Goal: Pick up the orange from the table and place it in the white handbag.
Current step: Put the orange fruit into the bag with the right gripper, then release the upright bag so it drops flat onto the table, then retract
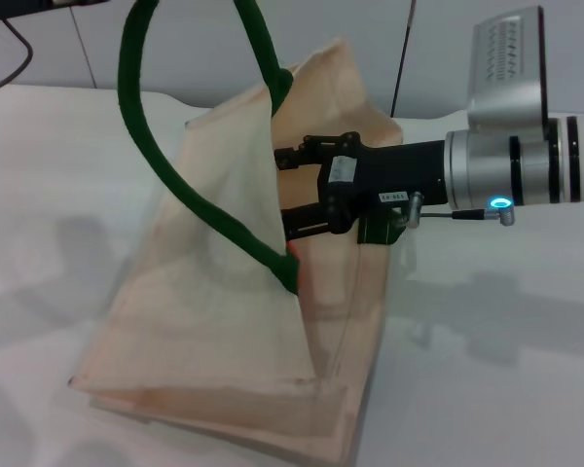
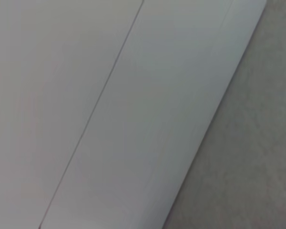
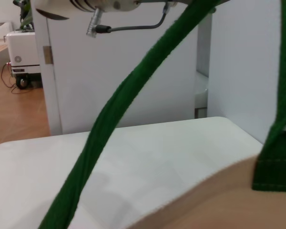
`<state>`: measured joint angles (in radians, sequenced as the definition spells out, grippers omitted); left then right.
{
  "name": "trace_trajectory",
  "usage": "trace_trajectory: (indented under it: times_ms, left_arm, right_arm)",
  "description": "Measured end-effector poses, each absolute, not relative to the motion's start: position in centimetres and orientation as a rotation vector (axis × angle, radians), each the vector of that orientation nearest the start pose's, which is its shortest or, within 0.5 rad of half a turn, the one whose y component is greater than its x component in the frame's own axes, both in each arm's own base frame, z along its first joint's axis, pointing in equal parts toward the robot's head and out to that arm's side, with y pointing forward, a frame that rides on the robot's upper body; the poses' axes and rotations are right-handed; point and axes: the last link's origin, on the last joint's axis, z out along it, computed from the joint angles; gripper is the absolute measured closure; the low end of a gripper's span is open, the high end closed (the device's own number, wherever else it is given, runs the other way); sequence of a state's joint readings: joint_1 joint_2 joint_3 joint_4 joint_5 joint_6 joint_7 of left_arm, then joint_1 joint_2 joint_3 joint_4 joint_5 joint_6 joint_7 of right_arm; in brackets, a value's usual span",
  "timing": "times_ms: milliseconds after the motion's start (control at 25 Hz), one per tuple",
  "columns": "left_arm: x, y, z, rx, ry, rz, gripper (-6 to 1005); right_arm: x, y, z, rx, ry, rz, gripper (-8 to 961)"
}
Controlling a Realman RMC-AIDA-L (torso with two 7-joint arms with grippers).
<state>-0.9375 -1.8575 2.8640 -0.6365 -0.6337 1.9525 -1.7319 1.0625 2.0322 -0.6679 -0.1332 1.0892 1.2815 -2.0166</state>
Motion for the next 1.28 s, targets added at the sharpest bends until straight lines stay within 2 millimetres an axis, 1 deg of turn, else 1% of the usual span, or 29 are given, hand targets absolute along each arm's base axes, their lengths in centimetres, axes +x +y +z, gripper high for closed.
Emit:
trace_trajectory:
  times_ms: [160, 240, 320, 440, 560, 720, 800, 920, 1080, 1280]
  left_arm:
    - [-20.1, 39.4, 14.1, -2.537, -0.838, -1.174, 865]
    - [-20.3, 39.4, 14.2, -2.531, -0.842, -1.170, 865]
    - [-20.4, 39.4, 14.2, -2.525, -0.846, -1.165, 863]
    - [-20.9, 39.4, 14.1, -2.508, -0.863, -1.153, 858]
    - [-21.4, 39.3, 14.1, -2.494, -0.883, -1.138, 853]
    - [-21.9, 39.4, 13.7, -2.477, -0.911, -1.110, 847]
    - [-22.1, 39.6, 13.4, -2.470, -0.929, -1.092, 843]
    - [-22.3, 39.8, 12.9, -2.456, -0.953, -1.068, 838]
    - [-22.6, 40.0, 12.7, -2.436, -0.967, -1.055, 832]
    - [-23.1, 40.3, 12.6, -2.377, -0.974, -1.066, 823]
  right_arm:
    - [14.1, 40.4, -7.1, -2.907, 0.204, 0.647, 61]
    - [14.9, 41.1, -6.3, -2.844, 0.232, 0.645, 61]
    - [16.4, 41.9, -4.8, -2.742, 0.294, 0.659, 61]
    - [18.9, 42.6, -1.9, -2.569, 0.421, 0.737, 61]
    - [21.4, 42.7, 0.7, -2.405, 0.514, 0.809, 62]
    - [24.1, 42.3, 2.8, -2.231, 0.582, 0.869, 62]
    - [25.0, 42.1, 3.4, -2.159, 0.597, 0.895, 62]
    - [26.0, 41.5, 3.8, -2.074, 0.607, 0.932, 62]
    - [26.5, 41.4, 3.8, -2.036, 0.626, 0.942, 62]
    - [26.7, 41.4, 3.5, -2.031, 0.644, 0.934, 62]
